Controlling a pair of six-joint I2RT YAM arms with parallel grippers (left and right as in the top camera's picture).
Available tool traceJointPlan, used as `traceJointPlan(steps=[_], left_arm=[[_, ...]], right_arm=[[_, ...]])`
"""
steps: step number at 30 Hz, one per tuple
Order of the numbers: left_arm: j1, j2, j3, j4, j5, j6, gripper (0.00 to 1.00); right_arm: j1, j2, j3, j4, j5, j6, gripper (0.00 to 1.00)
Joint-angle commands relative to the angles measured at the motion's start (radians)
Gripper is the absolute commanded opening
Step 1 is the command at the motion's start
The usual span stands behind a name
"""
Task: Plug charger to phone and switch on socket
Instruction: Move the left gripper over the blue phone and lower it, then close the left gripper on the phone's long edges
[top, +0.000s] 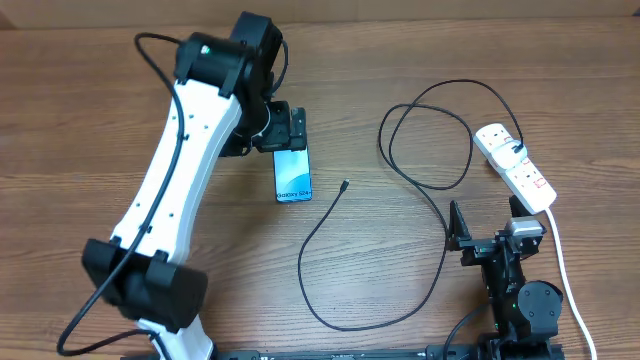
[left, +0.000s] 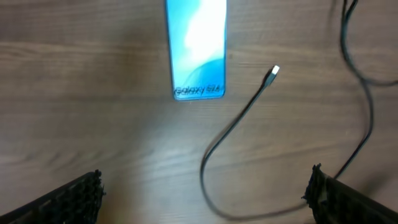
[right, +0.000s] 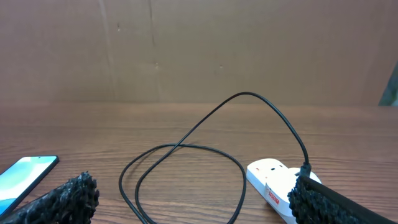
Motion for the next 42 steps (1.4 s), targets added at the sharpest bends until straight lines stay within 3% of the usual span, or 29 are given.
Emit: traceJointPlan(steps=[1,6,13,28,42], left_arm=[[-0.007,0.034,-0.149,0.123,0.031,-0.083,0.99],[-0.015,0.095,-0.241,0.286,0.022,-0.128,0.99],[-0.016,0.220,-0.220,0.310,-0.089,-0.161,1.00],[-0.022,0.282,-0.167,0.467,-0.051,-0.040,1.00],[-0.040,0.358,-0.167,0.455,-0.085,-0.036,1.00]], right_arm=[[0.005,-0.010,-0.011,0.005,0.005,-0.001,1.00],[0.005,-0.010,-0.011,0.005,0.005,-0.001,1.00],[0.005,-0.010,-0.011,0.005,0.005,-0.001,1.00],[0.005,-0.010,-0.011,0.005,0.005,-0.001,1.00],[0.005,-0.010,-0.011,0.005,0.005,-0.001,1.00]])
